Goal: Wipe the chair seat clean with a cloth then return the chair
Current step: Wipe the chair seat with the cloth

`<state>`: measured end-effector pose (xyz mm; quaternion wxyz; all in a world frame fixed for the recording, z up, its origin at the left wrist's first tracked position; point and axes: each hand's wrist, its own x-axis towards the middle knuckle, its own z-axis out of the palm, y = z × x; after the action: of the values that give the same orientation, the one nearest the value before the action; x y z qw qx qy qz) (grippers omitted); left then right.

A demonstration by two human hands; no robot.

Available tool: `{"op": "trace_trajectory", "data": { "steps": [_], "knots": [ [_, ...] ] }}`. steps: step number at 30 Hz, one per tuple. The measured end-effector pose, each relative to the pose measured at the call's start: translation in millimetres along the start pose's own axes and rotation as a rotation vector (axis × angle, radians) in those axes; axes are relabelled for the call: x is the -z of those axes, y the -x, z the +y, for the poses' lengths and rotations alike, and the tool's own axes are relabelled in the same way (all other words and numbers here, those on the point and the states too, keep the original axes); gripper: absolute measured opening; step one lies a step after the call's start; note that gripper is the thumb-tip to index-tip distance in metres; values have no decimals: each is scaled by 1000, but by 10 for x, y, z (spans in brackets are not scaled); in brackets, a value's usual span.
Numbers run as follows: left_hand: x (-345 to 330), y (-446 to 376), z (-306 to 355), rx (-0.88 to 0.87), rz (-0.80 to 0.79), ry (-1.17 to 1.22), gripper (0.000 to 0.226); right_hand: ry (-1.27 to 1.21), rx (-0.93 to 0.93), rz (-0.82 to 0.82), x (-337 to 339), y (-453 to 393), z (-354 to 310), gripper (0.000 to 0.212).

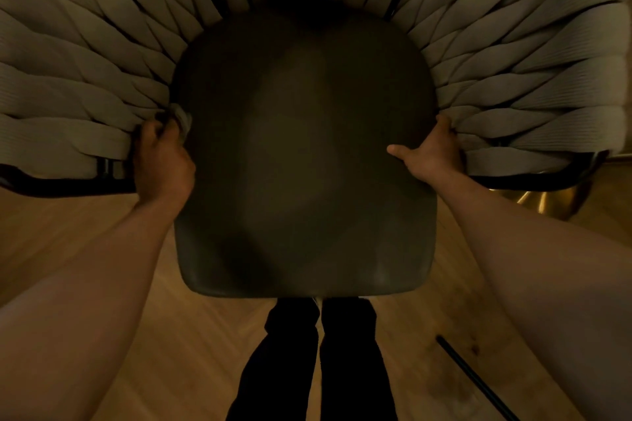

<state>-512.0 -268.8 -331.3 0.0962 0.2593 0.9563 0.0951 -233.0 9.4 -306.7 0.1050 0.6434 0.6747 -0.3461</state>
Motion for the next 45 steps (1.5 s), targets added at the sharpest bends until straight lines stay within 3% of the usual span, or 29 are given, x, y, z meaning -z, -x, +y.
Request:
{"op": "trace_trajectory", "data": {
  "steps": [5, 12, 24, 32, 34, 36, 39, 45],
  "knots": [
    [-74, 22, 191, 170, 0, 60, 40, -129, -10, -92, 119, -83, 34, 99],
    [-220, 22, 415, 131, -21, 68, 40, -295, -97, -51, 182, -68, -35, 72],
    [-580, 377, 1750, -90, -101, 129, 46, -294, -20, -84, 319, 23, -38, 66],
    [-852, 771, 2924, -361, -308, 192, 57, -349, -45, -119, 253, -164, 71, 73],
    [-929, 825, 3125, -527, -317, 75, 59, -364, -47, -154, 247, -208, 95, 75],
    [-971, 839, 3235, -675, -331, -26, 61, -377, -47, -175, 234, -227, 112, 79],
    [-966, 829, 3224, -692, -376, -54, 64, -368, -51, -192, 213, -236, 131, 87],
    [-760, 744, 3043, -695, -439, -81, 60, -245, 3, -145, 207, -267, 136, 68]
  ]
}}
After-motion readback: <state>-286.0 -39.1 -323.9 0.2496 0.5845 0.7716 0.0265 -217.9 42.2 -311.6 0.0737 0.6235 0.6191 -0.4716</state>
